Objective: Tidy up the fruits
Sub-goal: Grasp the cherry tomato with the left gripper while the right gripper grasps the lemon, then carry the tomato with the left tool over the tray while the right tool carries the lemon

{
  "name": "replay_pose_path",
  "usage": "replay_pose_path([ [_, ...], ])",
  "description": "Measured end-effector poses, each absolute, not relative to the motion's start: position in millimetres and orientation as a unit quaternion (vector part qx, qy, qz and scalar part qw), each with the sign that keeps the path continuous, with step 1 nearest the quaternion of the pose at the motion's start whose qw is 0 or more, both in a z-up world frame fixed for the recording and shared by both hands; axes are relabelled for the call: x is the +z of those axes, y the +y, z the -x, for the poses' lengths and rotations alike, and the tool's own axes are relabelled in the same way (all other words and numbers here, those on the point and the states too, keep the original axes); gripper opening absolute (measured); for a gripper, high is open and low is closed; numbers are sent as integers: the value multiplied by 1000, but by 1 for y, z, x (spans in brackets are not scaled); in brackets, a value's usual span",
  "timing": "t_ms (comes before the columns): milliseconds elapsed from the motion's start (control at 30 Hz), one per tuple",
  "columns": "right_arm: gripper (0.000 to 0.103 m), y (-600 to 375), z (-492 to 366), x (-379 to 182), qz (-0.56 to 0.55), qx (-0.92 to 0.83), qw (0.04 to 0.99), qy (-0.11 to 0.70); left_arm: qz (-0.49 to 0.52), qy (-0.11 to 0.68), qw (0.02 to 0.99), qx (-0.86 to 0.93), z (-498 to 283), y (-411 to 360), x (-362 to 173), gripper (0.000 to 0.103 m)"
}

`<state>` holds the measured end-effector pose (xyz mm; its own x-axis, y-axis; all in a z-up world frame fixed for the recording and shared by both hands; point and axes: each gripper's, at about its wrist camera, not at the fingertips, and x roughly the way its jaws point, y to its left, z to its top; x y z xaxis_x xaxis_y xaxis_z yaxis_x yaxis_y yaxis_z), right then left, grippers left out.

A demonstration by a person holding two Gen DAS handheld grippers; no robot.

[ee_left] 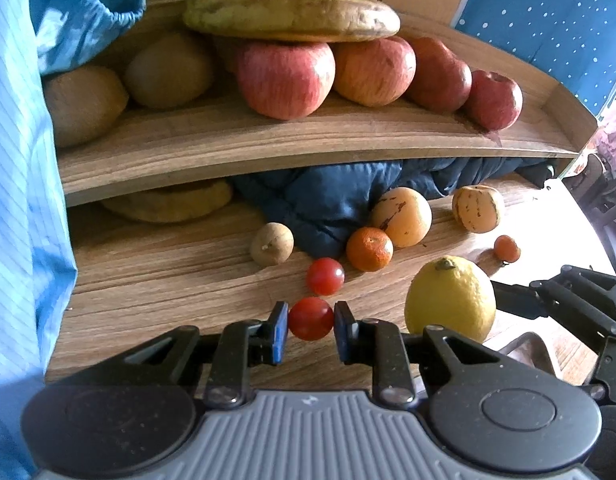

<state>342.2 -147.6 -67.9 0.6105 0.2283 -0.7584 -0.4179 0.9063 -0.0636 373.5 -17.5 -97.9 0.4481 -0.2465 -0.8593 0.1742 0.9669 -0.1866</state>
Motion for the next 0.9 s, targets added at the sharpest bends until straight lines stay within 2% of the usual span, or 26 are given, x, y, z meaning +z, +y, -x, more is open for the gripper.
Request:
replay_pose_path([
  [900, 55, -172, -249, -41, 104, 169, 897, 395, 36, 496, 858, -131, -289, -38, -71, 26],
])
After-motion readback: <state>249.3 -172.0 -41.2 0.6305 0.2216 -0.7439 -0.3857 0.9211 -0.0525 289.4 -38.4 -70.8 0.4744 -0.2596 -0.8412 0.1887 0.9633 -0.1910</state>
